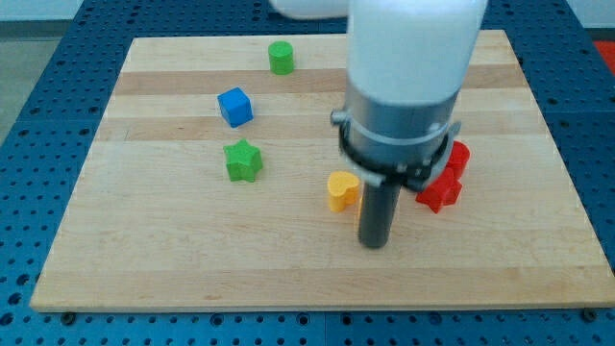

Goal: Slightly push red star upwards

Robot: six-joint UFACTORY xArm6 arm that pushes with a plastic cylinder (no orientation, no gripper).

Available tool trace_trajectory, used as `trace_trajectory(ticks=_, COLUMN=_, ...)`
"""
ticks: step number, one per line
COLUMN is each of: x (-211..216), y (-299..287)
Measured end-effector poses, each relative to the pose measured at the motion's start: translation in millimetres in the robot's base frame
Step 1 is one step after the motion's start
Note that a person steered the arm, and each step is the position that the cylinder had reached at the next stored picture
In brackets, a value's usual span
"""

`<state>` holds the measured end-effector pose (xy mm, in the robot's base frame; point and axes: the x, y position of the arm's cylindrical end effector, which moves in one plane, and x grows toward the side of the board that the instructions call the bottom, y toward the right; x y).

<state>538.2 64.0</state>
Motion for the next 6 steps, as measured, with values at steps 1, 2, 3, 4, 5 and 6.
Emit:
trace_trajectory(ticks=1, x=-14, y=12)
trace_trajectory(ticks=2, x=16, y=43)
trace_trajectory(ticks=3, x=-9, y=86)
trace_trajectory(ticks=4, x=-14, y=65)
trace_trajectory(ticks=5, x=-14, y=62)
trace_trajectory(ticks=6, x=-25, y=73)
